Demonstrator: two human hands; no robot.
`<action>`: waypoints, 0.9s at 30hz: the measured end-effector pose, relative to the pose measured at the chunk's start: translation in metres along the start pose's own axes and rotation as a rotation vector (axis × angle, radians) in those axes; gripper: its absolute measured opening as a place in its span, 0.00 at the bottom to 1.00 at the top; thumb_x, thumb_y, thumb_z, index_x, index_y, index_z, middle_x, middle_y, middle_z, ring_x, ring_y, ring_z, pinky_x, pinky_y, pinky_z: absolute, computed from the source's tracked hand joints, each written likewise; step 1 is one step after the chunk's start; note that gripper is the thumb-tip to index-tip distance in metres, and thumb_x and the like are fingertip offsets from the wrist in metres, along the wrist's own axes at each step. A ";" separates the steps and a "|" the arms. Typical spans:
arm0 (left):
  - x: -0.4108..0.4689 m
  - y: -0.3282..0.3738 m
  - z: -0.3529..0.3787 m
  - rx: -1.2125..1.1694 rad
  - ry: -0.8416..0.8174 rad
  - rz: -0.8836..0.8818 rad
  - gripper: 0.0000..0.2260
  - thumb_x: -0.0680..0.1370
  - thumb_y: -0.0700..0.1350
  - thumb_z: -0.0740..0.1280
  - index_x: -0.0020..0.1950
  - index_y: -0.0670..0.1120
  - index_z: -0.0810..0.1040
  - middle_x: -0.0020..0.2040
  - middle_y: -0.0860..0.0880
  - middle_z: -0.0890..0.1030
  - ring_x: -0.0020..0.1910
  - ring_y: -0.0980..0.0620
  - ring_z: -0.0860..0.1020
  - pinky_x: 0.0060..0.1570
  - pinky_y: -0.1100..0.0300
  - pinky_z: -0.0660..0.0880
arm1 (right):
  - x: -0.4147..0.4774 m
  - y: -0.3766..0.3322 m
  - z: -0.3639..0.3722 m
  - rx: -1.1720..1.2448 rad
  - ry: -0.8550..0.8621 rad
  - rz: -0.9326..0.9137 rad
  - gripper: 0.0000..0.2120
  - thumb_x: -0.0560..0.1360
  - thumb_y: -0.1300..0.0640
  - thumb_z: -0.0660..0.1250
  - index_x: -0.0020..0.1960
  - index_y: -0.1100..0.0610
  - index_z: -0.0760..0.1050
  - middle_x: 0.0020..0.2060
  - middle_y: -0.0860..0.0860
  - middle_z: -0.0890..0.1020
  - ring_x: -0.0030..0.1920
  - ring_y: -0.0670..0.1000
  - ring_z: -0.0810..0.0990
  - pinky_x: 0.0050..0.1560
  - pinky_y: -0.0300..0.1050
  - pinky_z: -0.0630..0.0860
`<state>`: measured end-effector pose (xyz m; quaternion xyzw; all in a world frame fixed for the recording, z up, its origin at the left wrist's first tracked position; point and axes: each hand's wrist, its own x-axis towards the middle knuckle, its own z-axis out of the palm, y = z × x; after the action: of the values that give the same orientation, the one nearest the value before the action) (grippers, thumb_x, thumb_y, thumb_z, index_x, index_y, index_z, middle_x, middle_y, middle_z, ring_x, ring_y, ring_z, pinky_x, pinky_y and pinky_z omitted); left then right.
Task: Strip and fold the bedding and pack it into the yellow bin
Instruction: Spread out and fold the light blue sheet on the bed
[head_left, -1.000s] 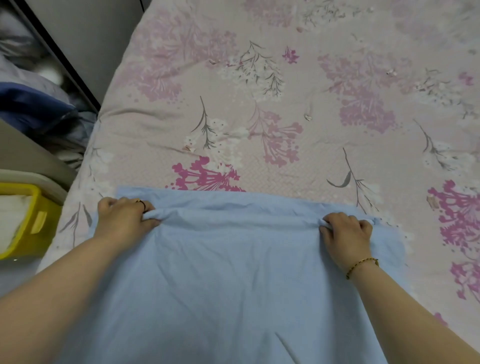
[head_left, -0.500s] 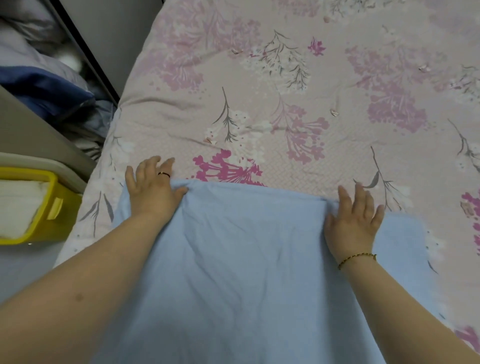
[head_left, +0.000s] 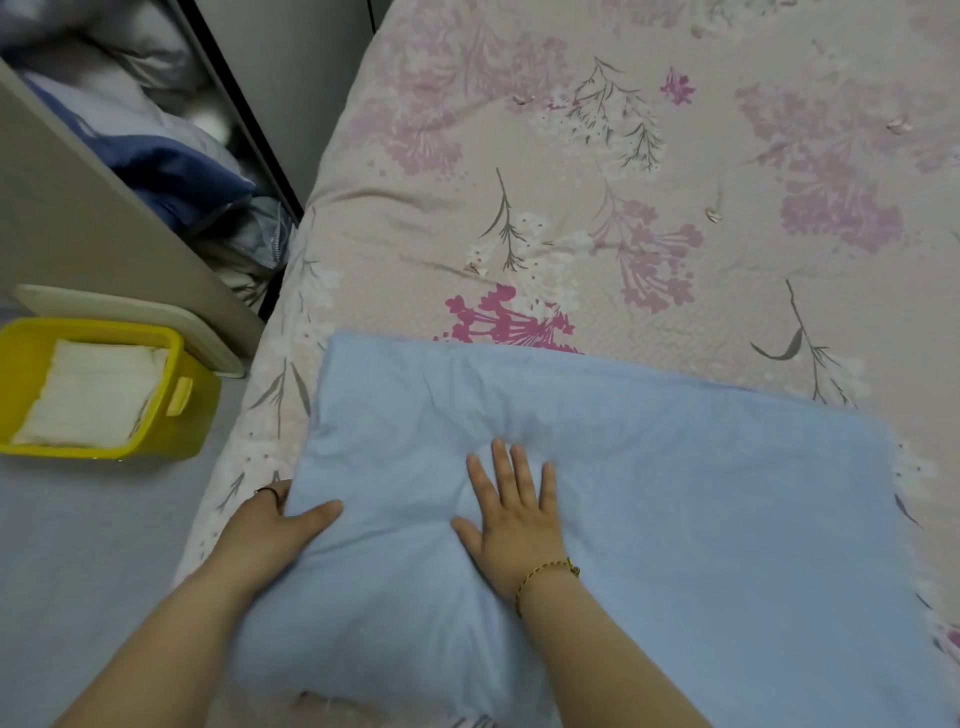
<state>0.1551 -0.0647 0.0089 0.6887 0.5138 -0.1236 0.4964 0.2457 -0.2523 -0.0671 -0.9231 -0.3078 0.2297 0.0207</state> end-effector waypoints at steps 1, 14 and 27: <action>-0.004 0.002 -0.005 -0.058 -0.071 -0.045 0.18 0.74 0.41 0.70 0.62 0.40 0.73 0.48 0.47 0.77 0.41 0.49 0.75 0.45 0.58 0.69 | -0.001 -0.001 -0.005 -0.023 0.027 -0.020 0.38 0.70 0.37 0.33 0.76 0.53 0.42 0.75 0.54 0.46 0.76 0.56 0.42 0.64 0.51 0.21; -0.101 0.074 0.091 0.032 -0.715 0.456 0.20 0.73 0.46 0.68 0.64 0.54 0.70 0.59 0.59 0.77 0.56 0.64 0.76 0.56 0.71 0.72 | -0.089 0.026 -0.111 1.616 0.176 0.226 0.12 0.76 0.56 0.65 0.59 0.53 0.70 0.52 0.52 0.79 0.53 0.48 0.76 0.56 0.40 0.75; -0.063 0.071 0.175 0.685 0.063 0.946 0.35 0.66 0.64 0.36 0.70 0.52 0.39 0.70 0.57 0.37 0.72 0.58 0.39 0.68 0.55 0.33 | -0.101 0.123 -0.050 1.194 0.111 0.502 0.17 0.79 0.63 0.56 0.67 0.56 0.63 0.60 0.50 0.73 0.58 0.50 0.74 0.56 0.32 0.69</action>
<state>0.2457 -0.2419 0.0072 0.9678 0.0958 -0.0269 0.2311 0.2648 -0.4058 -0.0032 -0.8072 0.0993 0.3112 0.4916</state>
